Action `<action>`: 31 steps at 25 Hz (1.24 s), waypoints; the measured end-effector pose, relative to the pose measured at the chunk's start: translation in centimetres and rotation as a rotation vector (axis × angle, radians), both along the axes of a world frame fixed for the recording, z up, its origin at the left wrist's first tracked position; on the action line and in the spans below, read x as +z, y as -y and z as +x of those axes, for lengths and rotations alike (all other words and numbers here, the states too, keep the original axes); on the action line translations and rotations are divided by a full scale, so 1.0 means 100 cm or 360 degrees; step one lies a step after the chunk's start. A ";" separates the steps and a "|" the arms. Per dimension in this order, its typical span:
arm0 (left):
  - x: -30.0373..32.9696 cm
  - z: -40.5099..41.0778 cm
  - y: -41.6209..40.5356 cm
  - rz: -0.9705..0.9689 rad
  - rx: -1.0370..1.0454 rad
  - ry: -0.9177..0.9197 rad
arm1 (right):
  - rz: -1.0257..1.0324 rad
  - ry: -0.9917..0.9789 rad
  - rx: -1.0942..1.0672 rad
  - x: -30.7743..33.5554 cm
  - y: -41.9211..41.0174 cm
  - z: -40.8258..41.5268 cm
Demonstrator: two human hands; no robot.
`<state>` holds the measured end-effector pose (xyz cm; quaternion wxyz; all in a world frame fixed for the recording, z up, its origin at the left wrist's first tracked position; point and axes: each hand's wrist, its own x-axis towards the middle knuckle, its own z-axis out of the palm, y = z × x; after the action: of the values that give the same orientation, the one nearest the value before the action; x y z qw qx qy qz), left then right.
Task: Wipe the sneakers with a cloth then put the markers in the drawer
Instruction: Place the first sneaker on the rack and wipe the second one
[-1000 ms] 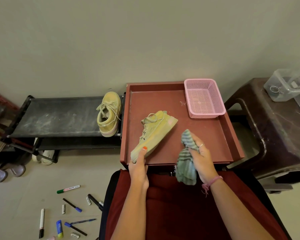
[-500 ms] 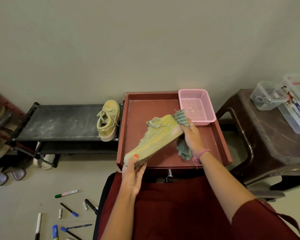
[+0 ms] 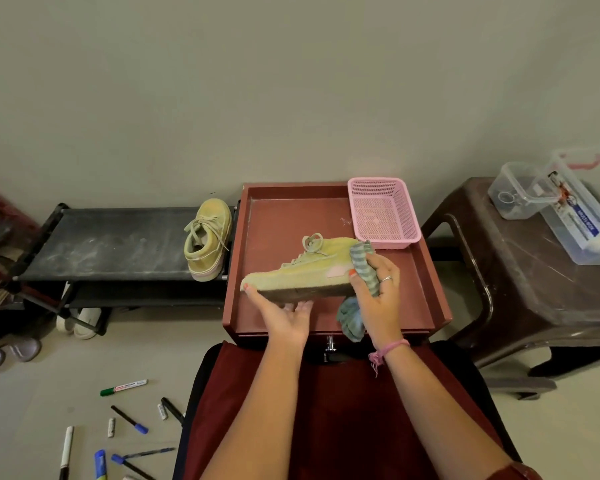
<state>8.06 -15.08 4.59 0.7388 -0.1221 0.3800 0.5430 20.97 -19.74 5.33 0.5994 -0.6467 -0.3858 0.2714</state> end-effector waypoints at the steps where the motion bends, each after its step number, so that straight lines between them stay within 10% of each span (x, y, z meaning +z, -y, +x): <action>1: 0.000 0.007 -0.001 -0.0021 0.0008 0.0047 | 0.0005 0.0037 -0.0021 -0.004 0.002 0.000; 13: -0.026 0.012 0.019 -0.0070 -0.0263 0.0024 | -0.0403 0.0336 -0.0052 -0.031 0.019 -0.013; 24: -0.056 -0.001 0.008 -0.0088 -0.0348 -0.0150 | -0.0330 0.2193 0.0370 -0.041 0.014 -0.039; 31: -0.058 0.013 0.012 -0.0073 -0.0325 -0.0122 | -0.0398 0.1255 -0.0012 -0.044 0.007 -0.035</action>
<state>9.32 -16.31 -1.18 0.7721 -0.0787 0.4308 0.4604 17.48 -20.43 0.92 0.3235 -0.7704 -0.5476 0.0452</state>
